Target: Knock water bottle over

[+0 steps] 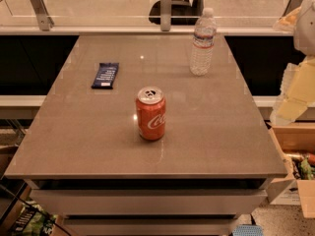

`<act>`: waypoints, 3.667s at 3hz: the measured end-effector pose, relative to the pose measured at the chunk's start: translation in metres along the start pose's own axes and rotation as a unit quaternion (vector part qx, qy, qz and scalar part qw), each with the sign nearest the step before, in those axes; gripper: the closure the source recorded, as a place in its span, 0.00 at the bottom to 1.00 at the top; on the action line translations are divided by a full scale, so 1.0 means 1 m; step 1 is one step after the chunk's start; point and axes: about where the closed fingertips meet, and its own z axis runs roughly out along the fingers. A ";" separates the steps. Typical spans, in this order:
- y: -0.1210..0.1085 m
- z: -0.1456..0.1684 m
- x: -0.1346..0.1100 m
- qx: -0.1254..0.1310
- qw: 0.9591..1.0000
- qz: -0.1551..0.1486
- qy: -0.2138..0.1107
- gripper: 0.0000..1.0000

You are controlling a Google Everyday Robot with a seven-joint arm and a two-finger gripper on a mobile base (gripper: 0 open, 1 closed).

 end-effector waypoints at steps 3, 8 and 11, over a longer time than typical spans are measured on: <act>-0.029 -0.004 0.002 0.030 0.999 0.016 -0.037 0.00; -0.100 0.030 0.018 0.086 0.967 0.114 -0.212 0.00; -0.119 0.040 0.014 0.104 0.952 0.142 -0.249 0.00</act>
Offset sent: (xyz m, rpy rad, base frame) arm 0.0202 -0.0071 0.0094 0.0219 -0.0527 -0.0174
